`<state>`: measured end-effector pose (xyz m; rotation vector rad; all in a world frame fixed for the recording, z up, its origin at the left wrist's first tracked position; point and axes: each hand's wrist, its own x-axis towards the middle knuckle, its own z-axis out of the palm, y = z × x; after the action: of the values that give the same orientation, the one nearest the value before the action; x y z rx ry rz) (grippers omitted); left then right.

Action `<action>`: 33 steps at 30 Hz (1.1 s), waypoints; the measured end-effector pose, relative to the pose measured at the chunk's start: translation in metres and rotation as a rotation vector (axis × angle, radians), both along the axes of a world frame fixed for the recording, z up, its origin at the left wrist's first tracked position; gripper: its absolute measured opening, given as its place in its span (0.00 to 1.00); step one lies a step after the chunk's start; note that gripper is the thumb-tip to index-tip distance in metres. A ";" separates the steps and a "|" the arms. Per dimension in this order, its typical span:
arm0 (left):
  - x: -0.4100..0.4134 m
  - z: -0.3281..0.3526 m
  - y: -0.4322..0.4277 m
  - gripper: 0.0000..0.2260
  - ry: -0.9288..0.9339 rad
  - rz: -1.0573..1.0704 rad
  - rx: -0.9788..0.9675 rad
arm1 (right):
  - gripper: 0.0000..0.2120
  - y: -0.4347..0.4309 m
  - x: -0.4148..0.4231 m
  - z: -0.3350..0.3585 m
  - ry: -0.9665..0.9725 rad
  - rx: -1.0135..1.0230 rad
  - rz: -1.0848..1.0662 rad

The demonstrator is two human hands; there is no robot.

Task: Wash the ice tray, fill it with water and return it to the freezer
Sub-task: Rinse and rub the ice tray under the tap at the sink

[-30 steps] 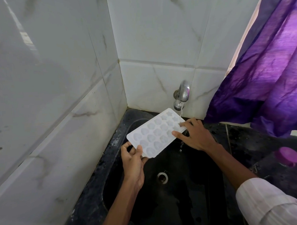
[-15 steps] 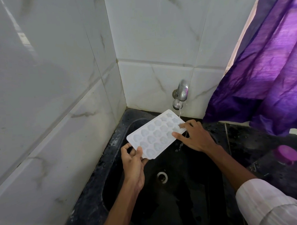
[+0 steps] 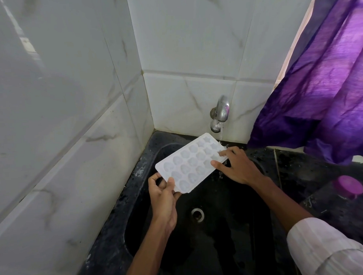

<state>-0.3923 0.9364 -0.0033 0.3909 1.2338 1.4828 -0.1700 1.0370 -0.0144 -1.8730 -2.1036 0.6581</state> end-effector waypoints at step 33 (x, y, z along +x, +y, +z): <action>-0.056 -0.036 -0.050 0.09 1.361 -0.722 0.758 | 0.09 -0.035 0.006 -0.075 0.072 -0.242 0.173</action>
<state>-0.4478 0.8862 -0.0392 2.3453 1.1529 0.8668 -0.1639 1.0018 -0.0893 -1.7637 -2.2412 1.0458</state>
